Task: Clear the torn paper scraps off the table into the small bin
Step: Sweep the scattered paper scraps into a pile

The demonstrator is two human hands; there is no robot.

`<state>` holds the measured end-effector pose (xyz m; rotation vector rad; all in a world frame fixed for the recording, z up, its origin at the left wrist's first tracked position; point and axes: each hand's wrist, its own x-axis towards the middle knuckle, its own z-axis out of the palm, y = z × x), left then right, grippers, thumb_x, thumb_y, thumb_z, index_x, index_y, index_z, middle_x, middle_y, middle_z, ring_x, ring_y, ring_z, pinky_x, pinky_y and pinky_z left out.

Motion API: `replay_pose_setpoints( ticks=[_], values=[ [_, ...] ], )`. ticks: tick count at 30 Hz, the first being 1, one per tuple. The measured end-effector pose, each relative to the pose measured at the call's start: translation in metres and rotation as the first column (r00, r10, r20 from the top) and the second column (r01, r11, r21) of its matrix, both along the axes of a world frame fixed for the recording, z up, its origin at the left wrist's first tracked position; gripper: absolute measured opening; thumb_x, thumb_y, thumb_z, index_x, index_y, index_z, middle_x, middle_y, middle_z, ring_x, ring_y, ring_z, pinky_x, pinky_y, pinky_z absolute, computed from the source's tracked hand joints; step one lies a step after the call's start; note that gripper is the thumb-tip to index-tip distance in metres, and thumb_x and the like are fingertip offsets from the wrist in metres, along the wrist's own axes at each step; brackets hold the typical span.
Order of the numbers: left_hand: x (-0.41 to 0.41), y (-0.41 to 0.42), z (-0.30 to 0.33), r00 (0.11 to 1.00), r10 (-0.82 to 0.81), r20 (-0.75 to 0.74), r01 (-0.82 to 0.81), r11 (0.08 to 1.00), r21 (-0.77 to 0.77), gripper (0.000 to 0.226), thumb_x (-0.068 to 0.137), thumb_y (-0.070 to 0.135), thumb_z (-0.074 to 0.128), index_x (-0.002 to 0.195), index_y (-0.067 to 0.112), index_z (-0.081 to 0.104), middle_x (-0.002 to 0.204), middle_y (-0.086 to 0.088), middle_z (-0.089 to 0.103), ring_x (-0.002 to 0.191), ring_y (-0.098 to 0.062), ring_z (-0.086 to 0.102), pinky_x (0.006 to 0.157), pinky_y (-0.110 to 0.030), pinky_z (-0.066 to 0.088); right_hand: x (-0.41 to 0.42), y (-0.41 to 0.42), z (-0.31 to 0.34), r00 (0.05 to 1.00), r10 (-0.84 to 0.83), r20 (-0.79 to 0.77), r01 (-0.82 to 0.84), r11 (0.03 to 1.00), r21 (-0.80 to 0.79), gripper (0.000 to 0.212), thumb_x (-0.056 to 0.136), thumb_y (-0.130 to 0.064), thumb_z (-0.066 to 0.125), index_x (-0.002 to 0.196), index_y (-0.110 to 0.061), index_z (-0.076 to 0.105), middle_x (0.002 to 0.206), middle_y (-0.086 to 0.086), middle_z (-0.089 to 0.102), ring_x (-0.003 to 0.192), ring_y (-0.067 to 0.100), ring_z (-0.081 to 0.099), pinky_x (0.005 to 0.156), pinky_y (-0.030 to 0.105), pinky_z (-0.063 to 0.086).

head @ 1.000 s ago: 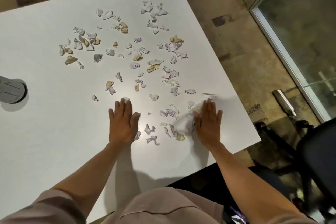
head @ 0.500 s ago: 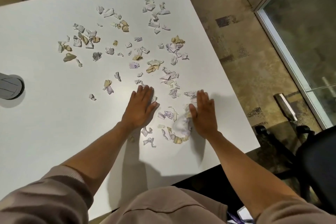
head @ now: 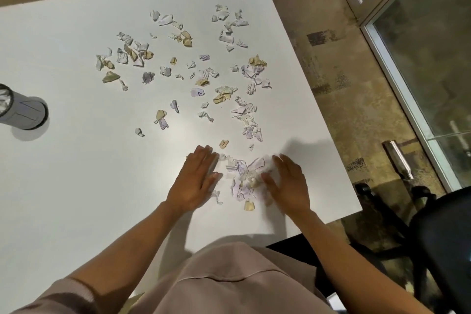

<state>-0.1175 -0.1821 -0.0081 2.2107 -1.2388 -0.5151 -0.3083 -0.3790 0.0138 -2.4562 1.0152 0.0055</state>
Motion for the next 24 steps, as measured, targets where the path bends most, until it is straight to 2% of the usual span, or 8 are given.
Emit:
replay_pose_setpoints(
  ticks=[3, 6, 8, 10, 14, 18, 21, 24],
  values=[
    [-0.008, 0.026, -0.006, 0.982, 0.130, -0.135, -0.124, 0.991, 0.053, 0.084, 0.092, 0.071, 0.030, 0.152, 0.012, 0.029, 0.160, 0.001, 0.017, 0.150, -0.010, 0.003, 0.121, -0.028, 0.004, -0.013, 0.001, 0.015, 0.983, -0.079, -0.166, 0.116, 0.968, 0.222, 0.079, 0.075, -0.074, 0.055, 0.139, -0.034, 0.035, 0.135, -0.003, 0.039, 0.126, 0.017, 0.042, 0.089, 0.036, 0.047],
    [-0.016, 0.039, -0.016, 0.997, 0.031, -0.068, -0.020, 0.986, 0.164, 0.096, 0.088, 0.071, 0.043, 0.156, 0.010, 0.014, 0.163, 0.000, 0.004, 0.150, -0.011, -0.010, 0.122, -0.033, -0.004, -0.018, 0.009, 0.015, 0.981, 0.020, -0.192, 0.029, 0.968, 0.251, 0.093, 0.061, -0.067, 0.072, 0.139, -0.036, 0.030, 0.132, -0.002, 0.036, 0.122, 0.023, 0.041, 0.089, 0.036, 0.048],
    [-0.023, 0.039, -0.023, 0.997, -0.077, 0.017, 0.070, 0.963, 0.262, 0.106, 0.085, 0.077, 0.042, 0.156, 0.007, 0.006, 0.163, -0.005, -0.005, 0.149, -0.018, -0.017, 0.122, -0.042, -0.006, -0.013, 0.018, 0.010, 0.965, 0.099, -0.242, -0.028, 0.959, 0.281, 0.107, 0.060, -0.058, 0.079, 0.146, -0.033, 0.020, 0.140, 0.001, 0.028, 0.125, 0.027, 0.037, 0.093, 0.039, 0.046],
    [-0.031, 0.034, -0.026, 0.991, -0.122, 0.045, 0.103, 0.948, 0.301, 0.110, 0.082, 0.081, 0.040, 0.156, 0.006, 0.004, 0.163, -0.008, -0.008, 0.149, -0.022, -0.018, 0.121, -0.045, -0.007, -0.003, 0.026, 0.003, 0.949, 0.167, -0.267, -0.089, 0.956, 0.279, 0.119, 0.061, -0.053, 0.082, 0.152, -0.028, 0.009, 0.144, 0.003, 0.022, 0.125, 0.030, 0.037, 0.095, 0.040, 0.045],
    [-0.037, 0.016, -0.025, 0.992, -0.125, 0.032, 0.110, 0.952, 0.287, 0.110, 0.082, 0.081, 0.038, 0.156, 0.007, 0.001, 0.163, -0.013, -0.009, 0.150, -0.028, -0.015, 0.120, -0.046, -0.009, 0.028, 0.034, -0.003, 0.961, 0.193, -0.197, -0.146, 0.962, 0.229, 0.127, 0.057, -0.049, 0.087, 0.153, -0.017, 0.010, 0.134, 0.012, 0.033, 0.116, 0.031, 0.044, 0.097, 0.039, 0.042],
    [-0.038, -0.003, -0.025, 0.994, -0.106, -0.010, 0.105, 0.966, 0.235, 0.111, 0.079, 0.083, 0.037, 0.156, 0.012, 0.000, 0.163, -0.013, -0.009, 0.150, -0.031, -0.012, 0.119, -0.051, -0.001, 0.049, 0.039, -0.002, 0.977, 0.204, -0.059, -0.191, 0.967, 0.168, 0.128, 0.042, -0.040, 0.095, 0.146, -0.001, 0.032, 0.116, 0.022, 0.049, 0.099, 0.038, 0.054, 0.087, 0.046, 0.051],
    [-0.031, -0.014, -0.024, 0.997, -0.073, -0.024, 0.076, 0.984, 0.162, 0.116, 0.075, 0.082, 0.047, 0.156, 0.012, 0.001, 0.163, -0.014, -0.009, 0.150, -0.031, -0.012, 0.119, -0.048, 0.001, 0.057, 0.033, 0.000, 0.979, 0.201, -0.041, -0.193, 0.970, 0.146, 0.127, 0.046, -0.046, 0.092, 0.147, -0.001, 0.030, 0.123, 0.022, 0.045, 0.107, 0.038, 0.051, 0.093, 0.047, 0.048],
    [-0.016, -0.023, -0.023, 0.995, -0.094, -0.031, 0.098, 0.978, 0.182, 0.126, 0.067, 0.081, 0.060, 0.156, 0.013, 0.003, 0.163, -0.015, -0.011, 0.149, -0.032, -0.015, 0.121, -0.049, 0.002, 0.067, 0.025, 0.001, 0.970, 0.217, -0.107, -0.193, 0.961, 0.200, 0.125, 0.056, -0.055, 0.084, 0.151, -0.008, 0.018, 0.135, 0.017, 0.033, 0.123, 0.033, 0.039, 0.106, 0.044, 0.035]
  ],
)
